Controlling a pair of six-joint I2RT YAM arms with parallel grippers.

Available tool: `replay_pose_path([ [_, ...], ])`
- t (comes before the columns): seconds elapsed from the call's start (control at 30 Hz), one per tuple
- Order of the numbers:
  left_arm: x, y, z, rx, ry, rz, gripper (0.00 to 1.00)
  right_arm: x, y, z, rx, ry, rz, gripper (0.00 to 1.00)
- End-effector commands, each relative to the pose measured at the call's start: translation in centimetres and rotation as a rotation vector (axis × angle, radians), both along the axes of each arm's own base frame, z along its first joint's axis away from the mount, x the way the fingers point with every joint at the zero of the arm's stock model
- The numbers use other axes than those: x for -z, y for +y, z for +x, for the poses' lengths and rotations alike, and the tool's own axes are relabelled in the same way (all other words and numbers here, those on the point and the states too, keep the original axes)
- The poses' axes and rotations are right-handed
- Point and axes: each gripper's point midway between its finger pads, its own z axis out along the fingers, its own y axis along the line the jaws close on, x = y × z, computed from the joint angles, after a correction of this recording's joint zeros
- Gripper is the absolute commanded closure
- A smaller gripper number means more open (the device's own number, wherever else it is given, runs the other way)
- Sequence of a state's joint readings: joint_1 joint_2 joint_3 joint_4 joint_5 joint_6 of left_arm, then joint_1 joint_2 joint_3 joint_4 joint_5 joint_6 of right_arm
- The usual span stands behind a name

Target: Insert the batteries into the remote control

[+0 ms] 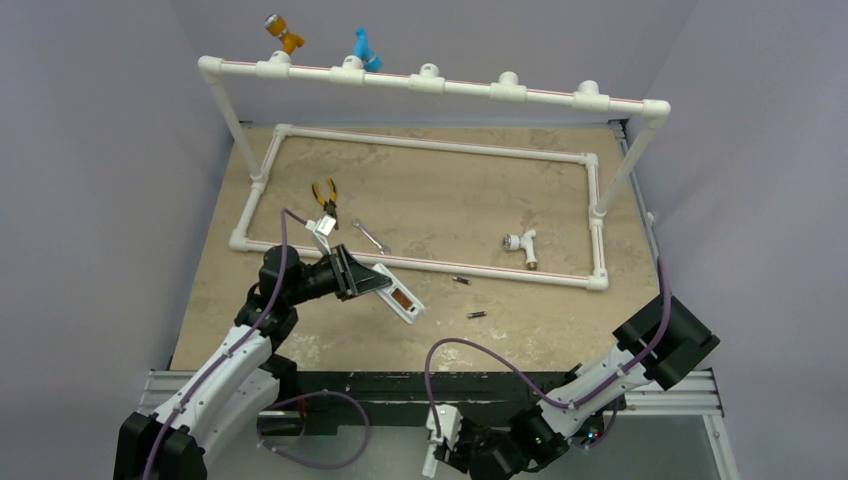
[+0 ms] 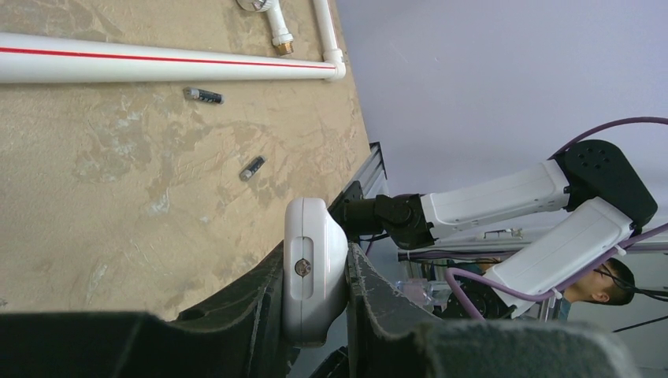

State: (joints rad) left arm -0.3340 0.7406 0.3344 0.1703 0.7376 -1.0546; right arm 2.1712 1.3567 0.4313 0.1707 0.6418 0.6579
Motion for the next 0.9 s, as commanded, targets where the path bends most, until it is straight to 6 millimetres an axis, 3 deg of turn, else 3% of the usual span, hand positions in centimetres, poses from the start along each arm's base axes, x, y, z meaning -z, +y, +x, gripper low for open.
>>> replay_pose_path([
  [0.0,-0.83,0.00,0.12,0.012,-0.053,-0.016,1.00,-0.33,0.52,0.00,0.001,-0.015,0.028,0.64],
  [0.4,-1.05,0.04,0.21,0.012,-0.056,-0.018,1.00,-0.04,0.85,0.18,0.004,-0.051,0.014,0.66],
  [0.87,-1.07,0.10,0.20,0.014,-0.056,-0.018,1.00,-0.69,0.84,0.58,0.019,-0.047,0.041,0.79],
])
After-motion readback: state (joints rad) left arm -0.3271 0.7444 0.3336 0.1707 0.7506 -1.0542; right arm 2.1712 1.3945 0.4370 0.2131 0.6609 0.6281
